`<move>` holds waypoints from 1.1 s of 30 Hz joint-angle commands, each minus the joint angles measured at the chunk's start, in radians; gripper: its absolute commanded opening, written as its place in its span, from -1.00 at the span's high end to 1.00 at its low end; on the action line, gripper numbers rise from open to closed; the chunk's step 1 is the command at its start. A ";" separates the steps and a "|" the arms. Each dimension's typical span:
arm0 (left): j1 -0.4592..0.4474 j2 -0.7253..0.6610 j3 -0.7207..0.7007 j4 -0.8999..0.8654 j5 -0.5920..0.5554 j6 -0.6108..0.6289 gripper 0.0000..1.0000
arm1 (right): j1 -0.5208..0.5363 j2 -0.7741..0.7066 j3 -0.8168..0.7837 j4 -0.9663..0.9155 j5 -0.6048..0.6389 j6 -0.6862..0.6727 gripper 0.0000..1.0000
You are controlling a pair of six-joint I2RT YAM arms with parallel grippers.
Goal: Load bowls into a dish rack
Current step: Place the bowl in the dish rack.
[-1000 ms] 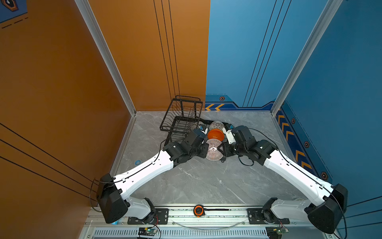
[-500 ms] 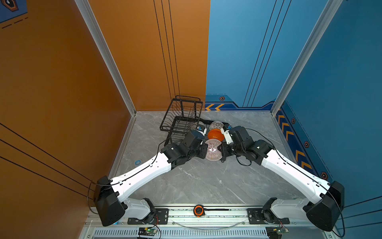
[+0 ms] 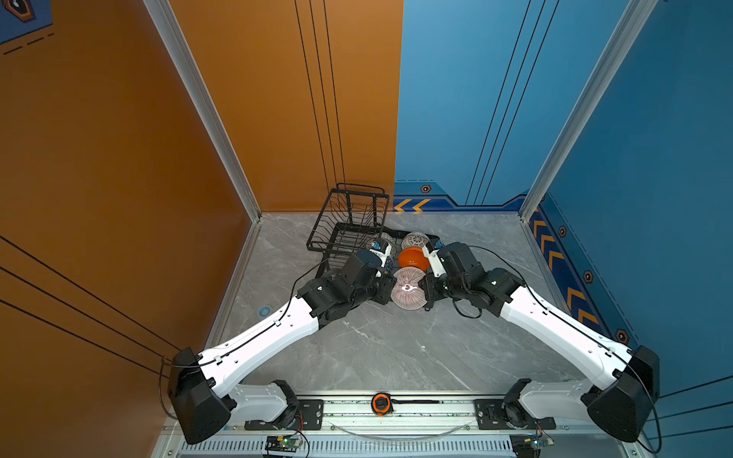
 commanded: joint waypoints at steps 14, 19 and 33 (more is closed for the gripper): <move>0.046 -0.135 -0.040 -0.287 -0.057 0.081 -0.95 | -0.001 -0.033 -0.105 0.362 0.516 -0.491 1.00; 0.082 -0.169 -0.075 -0.300 -0.032 0.077 -0.95 | -0.003 -0.019 -0.247 0.709 0.603 -0.691 1.00; 0.129 -0.197 -0.104 -0.303 0.005 0.086 -0.96 | 0.008 0.182 -0.373 1.225 0.638 -1.035 1.00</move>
